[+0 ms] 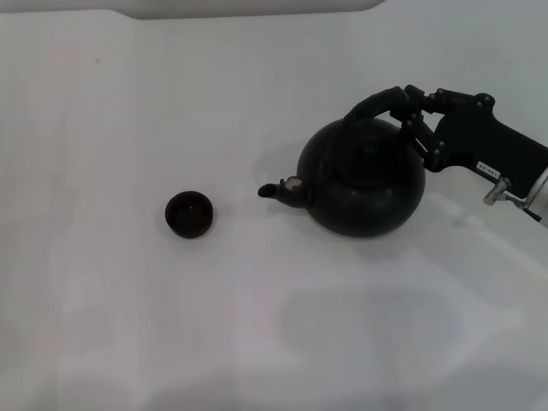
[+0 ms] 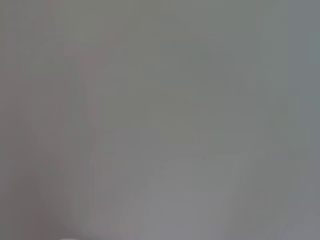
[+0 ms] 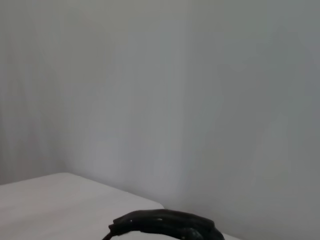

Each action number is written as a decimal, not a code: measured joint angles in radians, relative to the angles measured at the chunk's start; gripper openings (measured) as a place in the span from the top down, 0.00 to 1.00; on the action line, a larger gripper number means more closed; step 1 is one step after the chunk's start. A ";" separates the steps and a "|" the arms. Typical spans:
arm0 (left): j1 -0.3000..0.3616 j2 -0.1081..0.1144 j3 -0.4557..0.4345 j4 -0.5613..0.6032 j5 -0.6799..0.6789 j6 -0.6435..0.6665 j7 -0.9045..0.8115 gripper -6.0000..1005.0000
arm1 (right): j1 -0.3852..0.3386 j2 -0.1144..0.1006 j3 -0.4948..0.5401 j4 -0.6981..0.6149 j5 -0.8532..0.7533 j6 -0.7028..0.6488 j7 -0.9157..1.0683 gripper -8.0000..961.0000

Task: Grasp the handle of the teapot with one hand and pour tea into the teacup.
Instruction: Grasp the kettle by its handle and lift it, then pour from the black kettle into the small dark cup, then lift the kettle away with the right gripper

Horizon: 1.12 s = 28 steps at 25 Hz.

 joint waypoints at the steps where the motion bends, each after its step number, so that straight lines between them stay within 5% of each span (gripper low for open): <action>1: 0.000 0.000 0.000 0.001 0.000 0.001 0.000 0.12 | 0.000 0.000 -0.002 -0.002 0.000 0.000 0.000 0.71; 3: 0.000 0.000 0.000 0.002 0.000 0.003 0.000 0.12 | 0.000 0.000 -0.005 -0.003 0.001 0.002 0.001 0.80; 11: 0.003 0.000 -0.001 0.003 -0.001 0.003 0.000 0.12 | -0.007 0.002 -0.022 -0.046 0.030 -0.004 0.020 0.82; 19: 0.003 0.000 -0.002 0.005 -0.003 -0.001 0.000 0.12 | -0.032 0.003 -0.194 -0.162 0.223 -0.105 0.004 0.82; 28: 0.004 0.000 -0.002 0.004 -0.001 -0.001 0.000 0.12 | -0.181 0.003 -0.343 -0.444 0.324 -0.318 -0.162 0.82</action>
